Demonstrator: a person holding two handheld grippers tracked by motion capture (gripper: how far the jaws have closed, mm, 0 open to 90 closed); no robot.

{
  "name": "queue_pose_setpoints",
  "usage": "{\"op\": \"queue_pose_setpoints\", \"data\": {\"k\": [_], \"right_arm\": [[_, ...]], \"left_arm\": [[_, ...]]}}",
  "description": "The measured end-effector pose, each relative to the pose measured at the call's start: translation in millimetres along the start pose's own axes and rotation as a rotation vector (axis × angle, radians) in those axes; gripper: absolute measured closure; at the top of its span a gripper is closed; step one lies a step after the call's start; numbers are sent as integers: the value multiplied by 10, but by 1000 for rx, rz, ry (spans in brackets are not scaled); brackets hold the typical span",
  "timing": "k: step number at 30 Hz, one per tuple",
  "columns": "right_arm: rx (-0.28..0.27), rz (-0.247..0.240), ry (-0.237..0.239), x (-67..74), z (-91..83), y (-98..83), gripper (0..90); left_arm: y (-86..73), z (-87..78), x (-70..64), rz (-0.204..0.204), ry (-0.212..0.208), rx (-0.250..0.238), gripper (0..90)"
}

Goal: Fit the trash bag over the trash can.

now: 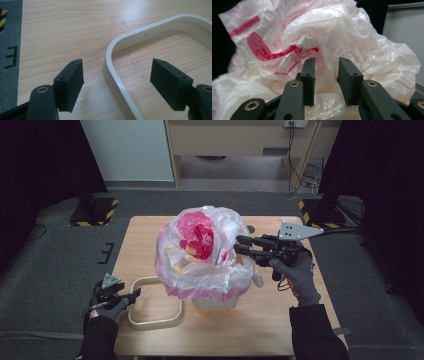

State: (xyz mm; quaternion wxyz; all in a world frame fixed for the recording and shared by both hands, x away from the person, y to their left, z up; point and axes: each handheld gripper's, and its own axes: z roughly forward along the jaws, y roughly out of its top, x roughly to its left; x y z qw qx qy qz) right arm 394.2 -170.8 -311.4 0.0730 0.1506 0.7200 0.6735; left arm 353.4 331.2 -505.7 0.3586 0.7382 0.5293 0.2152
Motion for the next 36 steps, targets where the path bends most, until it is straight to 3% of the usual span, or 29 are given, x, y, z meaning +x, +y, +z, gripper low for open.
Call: {"op": "queue_pose_setpoints", "data": {"k": [5,14,20,23,28,32,36], "right_arm": [[11,-9,-7,27,-8,27,655],[-138,-14,46,162,-156,308,629],[-189,-32,19,230,-15,519,582],[-154,-49,-9,214,132,555,559],[-23,-49,-25,147,299,421,603],[55,-38,-29,116,290,278,652],[54,-39,-19,115,216,263,673]], "left_arm": [[-2,-2,1,-2,-2,-3,259],[1,-7,1,-3,-3,-5,259],[1,-4,1,-1,-4,-3,259],[0,-7,2,-3,-6,-4,259],[-3,-6,11,-4,-7,-5,259],[-1,-3,3,0,-6,-3,259],[1,4,-2,6,-7,5,259]]}}
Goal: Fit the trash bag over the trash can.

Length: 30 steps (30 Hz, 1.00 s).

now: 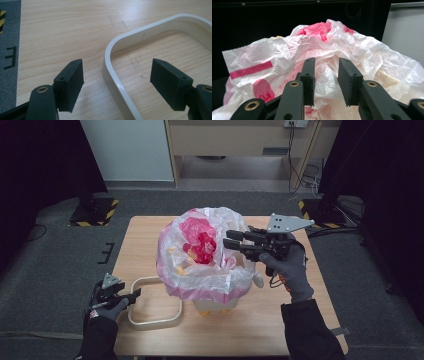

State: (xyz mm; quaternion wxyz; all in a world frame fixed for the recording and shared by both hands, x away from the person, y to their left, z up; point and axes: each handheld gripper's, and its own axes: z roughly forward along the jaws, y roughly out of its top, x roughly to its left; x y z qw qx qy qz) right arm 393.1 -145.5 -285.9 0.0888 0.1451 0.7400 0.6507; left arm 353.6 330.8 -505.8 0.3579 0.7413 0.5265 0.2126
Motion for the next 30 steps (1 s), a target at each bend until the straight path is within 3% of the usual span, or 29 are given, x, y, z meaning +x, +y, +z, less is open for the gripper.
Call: {"op": "queue_pose_setpoints", "data": {"k": [5,12,19,22,26,30], "right_arm": [[4,9,9,-14,-64,-1,677],[106,-48,0,-39,-29,-129,692],[144,-84,-12,-2,-42,-119,637],[36,-26,26,1,-115,-83,624],[-133,57,11,-13,-233,25,578],[-184,52,-25,49,-187,200,530]], "left_arm": [[-1,-3,0,-2,0,-4,259],[0,1,0,1,-1,1,259],[-2,6,-3,2,-3,4,259],[-1,1,-1,1,-2,3,259],[-3,17,-6,0,-2,6,259],[-2,15,-1,2,-2,6,259]]}}
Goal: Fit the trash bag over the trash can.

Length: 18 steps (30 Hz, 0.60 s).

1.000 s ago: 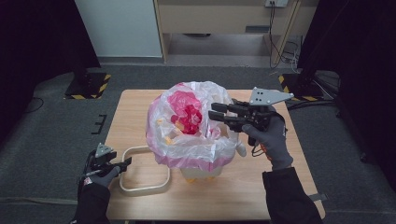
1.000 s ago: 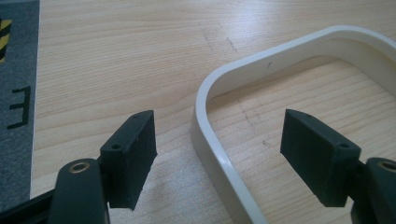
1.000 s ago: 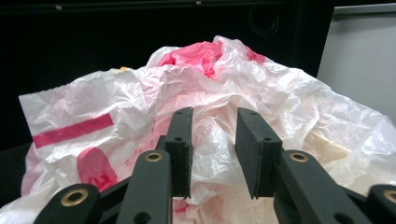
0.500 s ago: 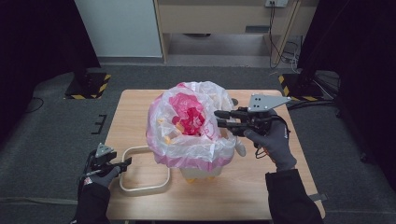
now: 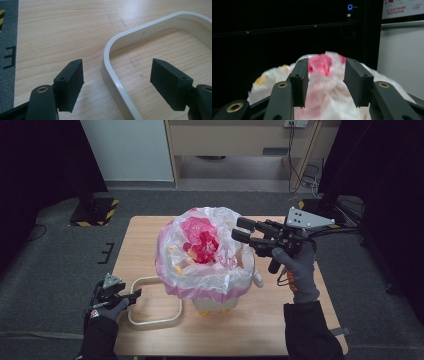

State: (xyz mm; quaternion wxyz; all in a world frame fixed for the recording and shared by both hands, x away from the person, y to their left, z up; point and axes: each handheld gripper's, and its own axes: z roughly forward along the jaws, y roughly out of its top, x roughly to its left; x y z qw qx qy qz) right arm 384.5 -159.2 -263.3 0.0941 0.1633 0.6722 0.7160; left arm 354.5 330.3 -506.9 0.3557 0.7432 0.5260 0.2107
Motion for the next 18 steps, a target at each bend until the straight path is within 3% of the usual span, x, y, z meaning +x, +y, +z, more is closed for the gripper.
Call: {"op": "queue_pose_setpoints", "data": {"k": [11,18], "right_arm": [[-24,-8,-11,224,476,335,519],[20,-13,-64,279,736,242,502]], "left_arm": [[2,-9,12,-3,-5,-6,259],[4,-8,9,-3,-5,-8,259]]}}
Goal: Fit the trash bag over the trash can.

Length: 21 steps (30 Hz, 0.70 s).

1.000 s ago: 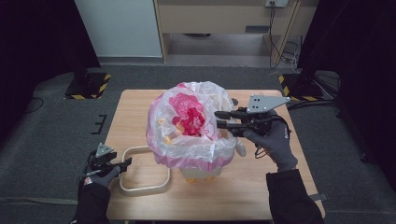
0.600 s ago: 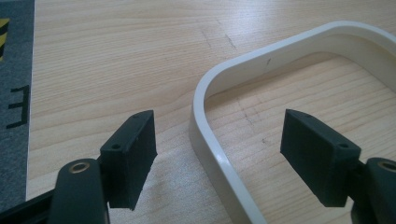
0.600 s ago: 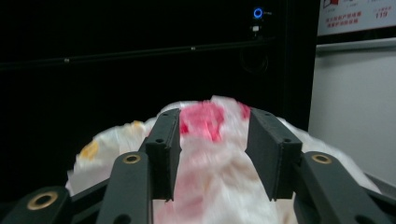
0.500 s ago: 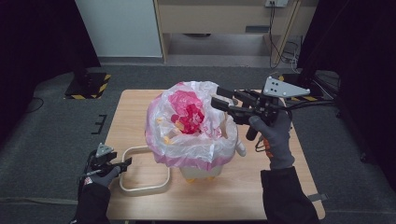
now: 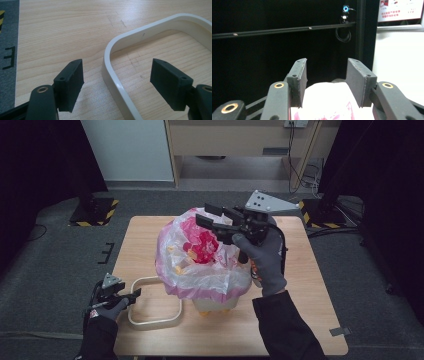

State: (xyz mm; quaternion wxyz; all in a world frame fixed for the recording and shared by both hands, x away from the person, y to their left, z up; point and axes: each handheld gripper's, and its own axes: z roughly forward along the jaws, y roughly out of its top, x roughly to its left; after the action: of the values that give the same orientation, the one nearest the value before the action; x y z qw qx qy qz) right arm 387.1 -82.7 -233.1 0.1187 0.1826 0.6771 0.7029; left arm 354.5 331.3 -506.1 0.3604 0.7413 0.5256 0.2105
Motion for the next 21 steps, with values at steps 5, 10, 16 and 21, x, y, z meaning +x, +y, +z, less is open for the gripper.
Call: {"op": "queue_pose_setpoints", "data": {"k": [5,10,16,21], "right_arm": [[77,-6,-56,-42,149,-152,494],[255,-61,-136,-52,276,-289,493],[470,-91,-159,-21,432,-440,485],[638,-111,-164,-2,543,-550,478]], "left_arm": [[-1,1,3,-3,-1,-3,259],[1,2,0,1,-3,1,259],[0,7,-1,4,-3,4,259],[2,5,-7,5,-5,4,259]]}}
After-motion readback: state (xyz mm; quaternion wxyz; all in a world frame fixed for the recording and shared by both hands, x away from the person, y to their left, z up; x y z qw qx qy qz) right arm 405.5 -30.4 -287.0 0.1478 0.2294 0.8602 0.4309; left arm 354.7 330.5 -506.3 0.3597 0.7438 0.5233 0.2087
